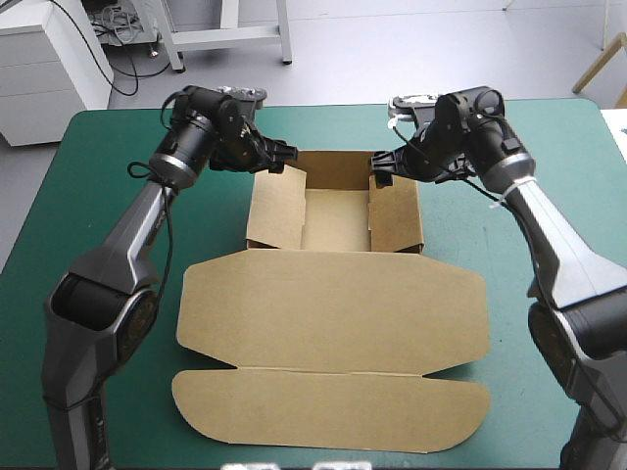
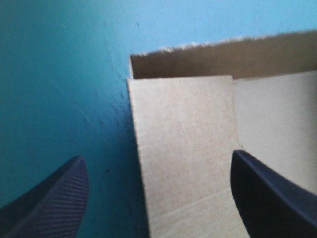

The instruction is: Fold the box

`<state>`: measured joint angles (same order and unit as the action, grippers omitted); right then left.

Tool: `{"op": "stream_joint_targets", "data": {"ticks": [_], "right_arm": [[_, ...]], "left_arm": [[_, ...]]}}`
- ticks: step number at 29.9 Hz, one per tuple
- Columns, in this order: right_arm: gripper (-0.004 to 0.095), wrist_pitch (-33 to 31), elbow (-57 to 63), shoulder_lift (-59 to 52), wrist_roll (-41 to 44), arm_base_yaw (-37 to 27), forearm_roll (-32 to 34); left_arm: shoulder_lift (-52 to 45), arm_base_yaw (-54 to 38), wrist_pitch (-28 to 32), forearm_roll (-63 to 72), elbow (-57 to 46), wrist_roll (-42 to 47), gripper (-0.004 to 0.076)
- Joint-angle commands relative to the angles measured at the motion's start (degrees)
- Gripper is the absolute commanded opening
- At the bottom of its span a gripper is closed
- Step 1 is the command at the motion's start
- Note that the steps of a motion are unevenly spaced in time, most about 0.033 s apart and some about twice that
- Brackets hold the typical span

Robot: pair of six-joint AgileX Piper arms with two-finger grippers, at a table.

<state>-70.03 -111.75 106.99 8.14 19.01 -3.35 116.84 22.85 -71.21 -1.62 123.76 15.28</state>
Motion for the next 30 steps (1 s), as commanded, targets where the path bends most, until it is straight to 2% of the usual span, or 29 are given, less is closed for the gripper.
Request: {"op": "stream_joint_targets", "data": {"ticks": [1, 8, 18, 23, 30], "right_arm": [[0.0918, 1.1, -2.1, -8.2, -0.7, -0.6, 1.6], [0.0918, 1.1, -2.0, -14.6, -0.7, -0.6, 1.0], [0.0918, 1.1, -0.6, -14.5, -1.9, -0.6, 0.2], [0.0918, 1.3, 5.8, -13.0, -0.5, -0.6, 3.4], [0.0918, 4.7, 8.8, -6.4, -0.3, -0.6, 0.7]], "left_arm": [[-8.5, -1.4, -3.0, -0.8, 2.6, -1.6, 0.0562], [-20.1, -1.9, -3.0, -3.0, 2.6, -6.8, 0.0561], [-39.2, -1.8, -3.0, -8.3, -1.0, -11.6, 0.0533], [-50.0, -1.8, -3.0, -9.4, -8.6, -14.3, 0.0465], [-62.9, -1.8, -3.0, -9.4, -25.2, -15.3, 0.0395]]}}
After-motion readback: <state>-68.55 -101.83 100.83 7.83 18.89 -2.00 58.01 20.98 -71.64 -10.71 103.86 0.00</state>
